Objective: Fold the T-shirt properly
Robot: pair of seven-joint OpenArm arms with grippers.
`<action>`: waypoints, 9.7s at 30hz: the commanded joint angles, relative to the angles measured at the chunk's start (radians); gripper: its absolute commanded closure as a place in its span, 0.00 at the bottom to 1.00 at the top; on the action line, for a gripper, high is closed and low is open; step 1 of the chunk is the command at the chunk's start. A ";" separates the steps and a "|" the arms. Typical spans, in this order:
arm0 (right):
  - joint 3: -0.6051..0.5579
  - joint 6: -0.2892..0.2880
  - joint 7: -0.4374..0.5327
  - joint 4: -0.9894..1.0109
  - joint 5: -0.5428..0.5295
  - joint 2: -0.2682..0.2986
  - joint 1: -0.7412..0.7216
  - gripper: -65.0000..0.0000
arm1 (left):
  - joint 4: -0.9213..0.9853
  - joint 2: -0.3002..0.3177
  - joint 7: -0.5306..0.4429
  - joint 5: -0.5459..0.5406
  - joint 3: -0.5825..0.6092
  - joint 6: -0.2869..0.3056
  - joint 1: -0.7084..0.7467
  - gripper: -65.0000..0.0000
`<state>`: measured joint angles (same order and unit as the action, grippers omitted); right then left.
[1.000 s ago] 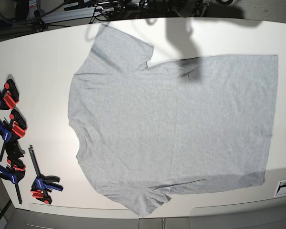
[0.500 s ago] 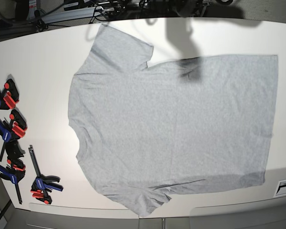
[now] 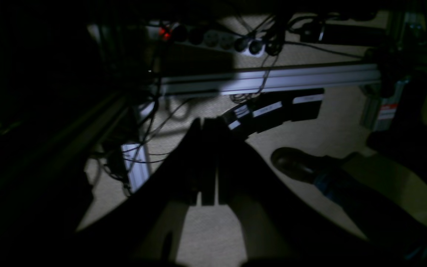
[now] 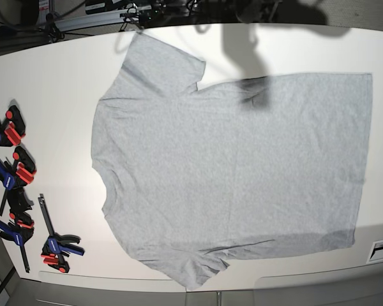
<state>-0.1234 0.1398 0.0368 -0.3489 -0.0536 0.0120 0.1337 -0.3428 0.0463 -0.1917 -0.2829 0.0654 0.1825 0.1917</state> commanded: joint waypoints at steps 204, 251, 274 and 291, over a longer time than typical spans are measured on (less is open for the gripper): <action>0.444 -0.494 -0.568 -1.439 -0.592 -0.169 0.595 1.00 | -0.680 0.553 1.108 -0.990 -0.562 0.397 0.121 0.97; 0.445 -0.589 -0.640 -1.922 -0.611 -0.169 1.097 1.00 | -0.792 0.552 1.283 -1.201 -0.786 0.516 0.465 1.00; 0.443 -0.588 -0.620 -1.995 -0.546 -0.169 0.916 1.00 | -0.850 0.550 1.268 -1.201 -0.863 0.516 0.426 1.00; 0.394 -0.558 -0.529 -1.680 -0.234 -0.169 0.424 1.00 | -0.850 0.550 1.154 -1.023 -0.695 0.516 0.176 1.00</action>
<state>0.2733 -0.4118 -0.5205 -2.0083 -0.2726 -0.1551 0.5575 -1.1801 0.5705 0.9768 -1.2827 -0.6189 0.6891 0.3695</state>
